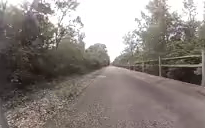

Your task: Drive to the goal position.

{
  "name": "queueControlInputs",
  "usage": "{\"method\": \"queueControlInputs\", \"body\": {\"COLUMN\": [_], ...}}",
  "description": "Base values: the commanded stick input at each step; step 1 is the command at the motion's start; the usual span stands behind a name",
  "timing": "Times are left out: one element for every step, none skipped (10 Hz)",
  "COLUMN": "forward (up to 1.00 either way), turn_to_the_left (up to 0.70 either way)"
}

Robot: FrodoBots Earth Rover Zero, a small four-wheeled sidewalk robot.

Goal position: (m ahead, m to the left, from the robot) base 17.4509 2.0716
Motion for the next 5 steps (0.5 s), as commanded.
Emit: {"method": "queueControlInputs", "body": {"forward": [0.70,0.70,0.70,0.70,0.70], "turn_to_the_left": [0.00,0.00,0.00,0.00,0.00]}}
